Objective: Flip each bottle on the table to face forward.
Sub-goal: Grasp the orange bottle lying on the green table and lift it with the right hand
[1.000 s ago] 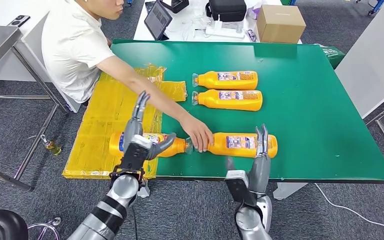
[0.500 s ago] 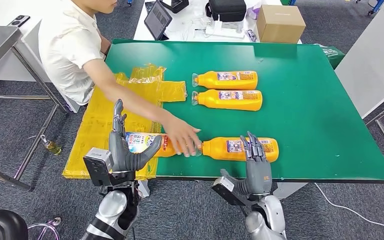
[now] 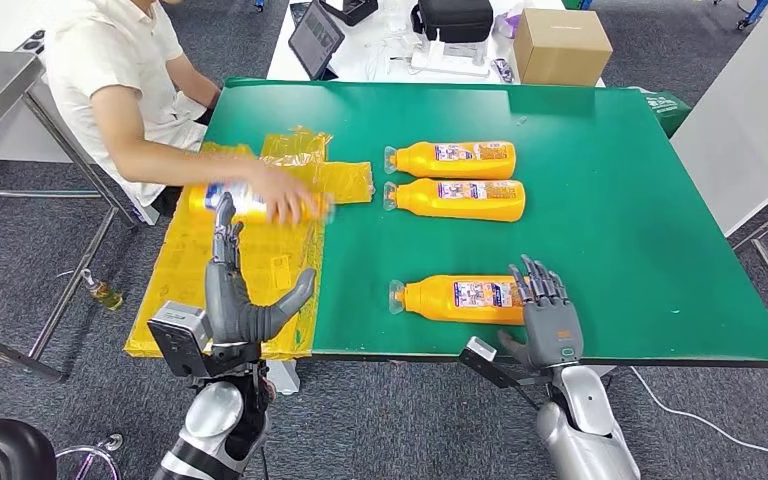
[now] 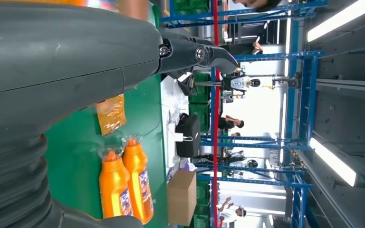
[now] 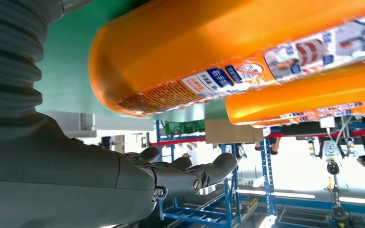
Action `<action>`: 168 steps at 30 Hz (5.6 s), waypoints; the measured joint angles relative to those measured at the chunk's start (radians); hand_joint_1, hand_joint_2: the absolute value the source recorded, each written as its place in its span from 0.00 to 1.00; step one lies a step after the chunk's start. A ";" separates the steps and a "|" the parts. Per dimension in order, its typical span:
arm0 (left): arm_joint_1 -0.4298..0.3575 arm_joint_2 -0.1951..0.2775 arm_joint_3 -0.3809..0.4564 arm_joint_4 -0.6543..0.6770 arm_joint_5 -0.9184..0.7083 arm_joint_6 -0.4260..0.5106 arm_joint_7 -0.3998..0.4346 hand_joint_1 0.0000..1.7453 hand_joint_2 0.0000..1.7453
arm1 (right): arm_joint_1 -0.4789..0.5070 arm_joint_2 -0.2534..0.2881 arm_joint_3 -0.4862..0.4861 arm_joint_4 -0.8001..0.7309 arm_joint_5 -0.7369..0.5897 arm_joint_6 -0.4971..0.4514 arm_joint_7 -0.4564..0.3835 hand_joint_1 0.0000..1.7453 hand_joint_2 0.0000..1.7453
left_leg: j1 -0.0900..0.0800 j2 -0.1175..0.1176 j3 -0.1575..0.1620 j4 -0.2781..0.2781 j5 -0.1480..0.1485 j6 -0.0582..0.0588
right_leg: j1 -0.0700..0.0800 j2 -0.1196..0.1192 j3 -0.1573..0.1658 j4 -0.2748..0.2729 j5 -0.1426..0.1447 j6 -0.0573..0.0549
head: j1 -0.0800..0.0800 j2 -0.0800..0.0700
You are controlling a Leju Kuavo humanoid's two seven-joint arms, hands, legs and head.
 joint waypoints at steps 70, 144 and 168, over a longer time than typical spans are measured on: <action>0.014 -0.018 -0.081 0.157 0.319 -0.157 0.183 0.00 1.00 | -0.014 -0.031 0.152 -0.005 -0.926 0.569 -0.200 1.00 1.00 | 0.000 0.002 0.003 0.000 0.000 0.001 | 0.000 0.003 0.002 0.000 0.002 0.002 | -0.001 0.000; 0.041 0.005 -0.161 0.025 0.708 -0.272 0.163 1.00 1.00 | -0.004 0.203 0.671 0.157 -1.071 0.262 -0.274 0.00 0.00 | 0.000 0.001 -0.004 0.000 0.000 0.001 | -0.001 0.002 -0.006 0.000 0.001 0.002 | 0.000 0.000; 0.039 0.076 0.078 0.043 -0.399 0.222 0.072 1.00 1.00 | 0.174 0.212 0.277 -0.206 -0.952 0.009 -0.274 0.00 0.00 | 0.000 0.001 -0.005 0.000 0.001 0.001 | -0.001 0.002 -0.006 0.000 0.001 0.002 | 0.000 0.000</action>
